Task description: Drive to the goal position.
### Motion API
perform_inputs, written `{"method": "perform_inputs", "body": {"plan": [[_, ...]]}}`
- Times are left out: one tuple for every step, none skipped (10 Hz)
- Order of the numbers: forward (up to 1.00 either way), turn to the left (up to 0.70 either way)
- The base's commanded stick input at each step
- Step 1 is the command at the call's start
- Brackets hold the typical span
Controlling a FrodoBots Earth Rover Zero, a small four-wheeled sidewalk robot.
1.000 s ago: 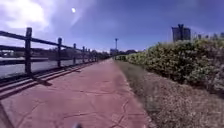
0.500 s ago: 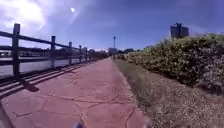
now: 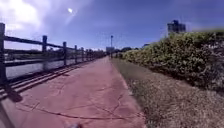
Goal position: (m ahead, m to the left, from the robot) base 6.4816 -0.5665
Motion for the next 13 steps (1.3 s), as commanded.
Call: {"method": "perform_inputs", "body": {"plan": [[0.7, 0.0], [0.7, 0.0], [0.7, 0.0], [0.7, 0.17], [0.7, 0.35], [0.7, 0.35], [0.7, 0.35], [0.7, 0.35], [0.7, 0.35], [0.7, 0.35], [0.7, 0.35], [0.7, 0.32], [0.7, 0.0]]}}
